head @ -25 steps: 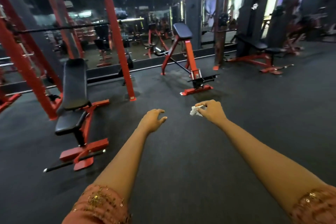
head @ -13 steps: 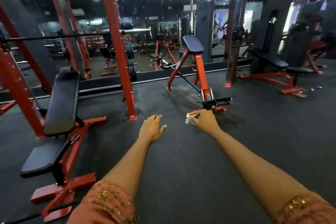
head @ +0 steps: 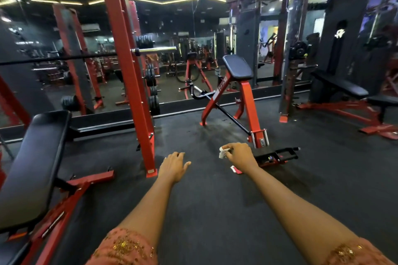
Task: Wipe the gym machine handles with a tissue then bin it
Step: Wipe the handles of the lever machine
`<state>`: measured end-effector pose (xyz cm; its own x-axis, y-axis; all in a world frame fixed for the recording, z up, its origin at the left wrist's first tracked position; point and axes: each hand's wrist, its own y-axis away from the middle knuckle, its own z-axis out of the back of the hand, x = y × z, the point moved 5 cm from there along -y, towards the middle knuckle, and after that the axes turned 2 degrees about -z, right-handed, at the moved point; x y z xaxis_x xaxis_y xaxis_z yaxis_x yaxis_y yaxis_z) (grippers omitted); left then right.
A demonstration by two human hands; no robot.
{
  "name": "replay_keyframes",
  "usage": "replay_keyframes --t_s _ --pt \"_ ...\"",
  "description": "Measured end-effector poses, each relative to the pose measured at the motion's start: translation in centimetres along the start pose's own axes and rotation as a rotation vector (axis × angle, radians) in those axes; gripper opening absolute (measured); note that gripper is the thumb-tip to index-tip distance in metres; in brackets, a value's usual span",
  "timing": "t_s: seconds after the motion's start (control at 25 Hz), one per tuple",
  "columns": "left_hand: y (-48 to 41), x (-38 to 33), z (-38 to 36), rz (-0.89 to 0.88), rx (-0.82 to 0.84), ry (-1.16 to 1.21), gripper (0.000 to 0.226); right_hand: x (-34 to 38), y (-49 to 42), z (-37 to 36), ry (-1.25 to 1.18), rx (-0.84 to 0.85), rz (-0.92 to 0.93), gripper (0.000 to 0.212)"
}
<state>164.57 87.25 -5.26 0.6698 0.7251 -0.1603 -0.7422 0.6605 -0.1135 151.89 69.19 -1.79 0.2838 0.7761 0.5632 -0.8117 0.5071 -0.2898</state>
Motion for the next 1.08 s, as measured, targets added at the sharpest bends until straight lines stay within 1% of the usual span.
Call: replay_keyframes --t_s 0.12,0.36,0.52,0.64,0.8,1.08 --pt "-9.5 0.6 -1.4 -0.028 0.024 -0.011 0.053 -2.7 -9.1 -1.5 -0.036 -0.026 -0.018 0.023" --pt "-29.3 1.5 -4.1 -0.031 0.013 0.013 0.052 -8.3 -27.6 -3.6 -0.053 -0.097 0.033 0.022" --pt "-43.5 2.9 -3.7 0.013 -0.008 0.026 0.051 -11.6 -42.0 -5.3 -0.048 -0.069 0.034 0.023" --pt "-51.6 4.5 -3.9 0.035 -0.035 0.054 0.051 -13.2 -51.3 -7.5 -0.042 -0.068 0.031 0.023" --pt "-63.7 7.9 -5.6 0.071 -0.043 0.076 0.051 -15.2 -63.9 -12.1 -0.063 -0.048 0.023 0.022" --pt "-85.8 14.8 -7.2 0.042 -0.048 0.09 0.051 -16.9 -84.5 -19.1 -0.103 -0.093 0.008 0.021"
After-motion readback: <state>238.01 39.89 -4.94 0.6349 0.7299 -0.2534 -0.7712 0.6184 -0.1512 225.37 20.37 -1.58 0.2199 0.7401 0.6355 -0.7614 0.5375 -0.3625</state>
